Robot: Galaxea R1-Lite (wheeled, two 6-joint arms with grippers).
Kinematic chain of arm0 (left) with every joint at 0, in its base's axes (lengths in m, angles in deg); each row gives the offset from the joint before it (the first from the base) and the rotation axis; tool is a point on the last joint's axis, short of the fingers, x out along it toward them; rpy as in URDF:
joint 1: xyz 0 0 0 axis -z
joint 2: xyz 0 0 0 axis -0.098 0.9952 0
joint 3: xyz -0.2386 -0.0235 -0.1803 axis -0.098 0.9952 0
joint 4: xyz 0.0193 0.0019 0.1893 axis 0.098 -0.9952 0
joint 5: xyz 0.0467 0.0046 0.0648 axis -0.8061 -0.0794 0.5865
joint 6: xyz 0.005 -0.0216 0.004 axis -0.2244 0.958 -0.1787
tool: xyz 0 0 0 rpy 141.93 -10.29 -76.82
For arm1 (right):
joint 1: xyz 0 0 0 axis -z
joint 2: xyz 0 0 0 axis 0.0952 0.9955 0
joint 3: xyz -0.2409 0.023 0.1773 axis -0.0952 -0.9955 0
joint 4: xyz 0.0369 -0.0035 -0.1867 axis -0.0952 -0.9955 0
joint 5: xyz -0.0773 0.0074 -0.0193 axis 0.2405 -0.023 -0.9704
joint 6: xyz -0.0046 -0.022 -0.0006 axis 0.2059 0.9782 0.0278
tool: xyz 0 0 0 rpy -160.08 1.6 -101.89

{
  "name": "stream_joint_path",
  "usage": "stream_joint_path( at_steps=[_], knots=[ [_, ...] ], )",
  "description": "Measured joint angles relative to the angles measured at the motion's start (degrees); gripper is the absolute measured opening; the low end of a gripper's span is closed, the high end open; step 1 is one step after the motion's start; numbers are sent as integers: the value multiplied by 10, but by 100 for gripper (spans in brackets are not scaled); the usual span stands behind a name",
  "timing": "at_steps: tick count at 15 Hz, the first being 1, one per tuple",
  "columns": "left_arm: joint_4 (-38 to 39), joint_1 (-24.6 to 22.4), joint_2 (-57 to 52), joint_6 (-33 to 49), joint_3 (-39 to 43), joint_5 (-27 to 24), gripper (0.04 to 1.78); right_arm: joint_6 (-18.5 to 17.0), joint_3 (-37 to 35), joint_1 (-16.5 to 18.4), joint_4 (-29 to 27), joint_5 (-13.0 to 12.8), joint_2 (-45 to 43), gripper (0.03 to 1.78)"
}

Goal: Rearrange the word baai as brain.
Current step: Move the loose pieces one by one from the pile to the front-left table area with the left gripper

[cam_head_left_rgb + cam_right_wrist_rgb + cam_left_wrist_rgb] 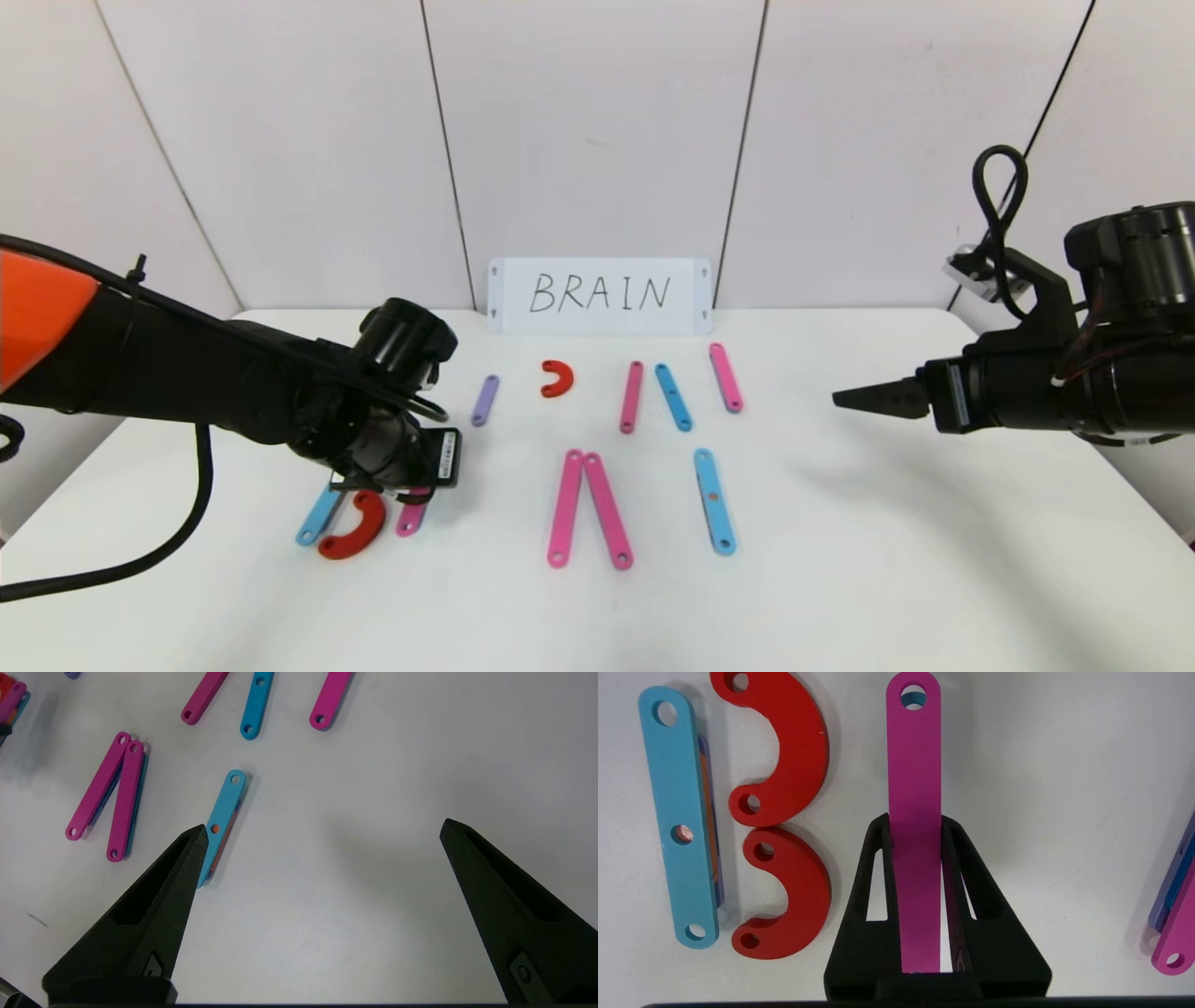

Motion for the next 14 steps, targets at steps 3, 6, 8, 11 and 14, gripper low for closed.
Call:
stream_joint_path(
  at_steps=[3, 6, 8, 11, 14],
  knots=[
    [0, 17, 1, 0, 6, 1, 31, 0, 0, 0, 0, 0, 0, 174],
    [1, 23, 8, 0, 7, 3, 31, 0, -1, 0, 0, 0, 0, 174],
    [9, 25, 16, 0, 5, 3, 31, 0, -1, 0, 0, 0, 0, 174],
    [16, 25, 27, 0, 2, 4, 31, 0, -2, -2, 0, 0, -1, 174],
    [16, 25, 31, 0, 0, 6, 31, 0, -2, -3, 0, 0, -1, 174]
  ],
)
